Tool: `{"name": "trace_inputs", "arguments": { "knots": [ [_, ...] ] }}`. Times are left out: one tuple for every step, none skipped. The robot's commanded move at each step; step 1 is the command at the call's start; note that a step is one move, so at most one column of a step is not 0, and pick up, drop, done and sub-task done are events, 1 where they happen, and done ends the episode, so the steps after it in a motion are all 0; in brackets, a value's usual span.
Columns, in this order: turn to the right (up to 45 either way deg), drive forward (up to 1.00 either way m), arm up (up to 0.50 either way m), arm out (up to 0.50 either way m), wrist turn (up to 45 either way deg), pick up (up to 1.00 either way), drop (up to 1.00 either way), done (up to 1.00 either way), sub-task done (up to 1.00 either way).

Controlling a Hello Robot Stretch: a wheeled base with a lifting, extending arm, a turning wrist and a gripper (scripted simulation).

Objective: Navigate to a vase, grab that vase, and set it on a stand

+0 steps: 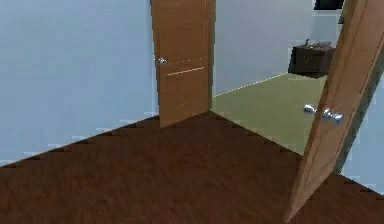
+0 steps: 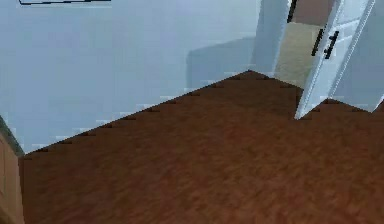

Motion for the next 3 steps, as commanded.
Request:
{"name": "trace_inputs", "arguments": {
  "knots": [
    [0.0, 1.00, 0.00, 0.00, 0.0, 0.00, 0.00, 0.00, 0.00],
    [33.0, 0.00, 0.00, 0.00, 0.0, 0.00, 0.00, 0.00, 0.00],
    [0.0, 1.00, 0.00, 0.00, 0.0, 0.00, 0.00, 0.00, 0.00]
  ]
}}
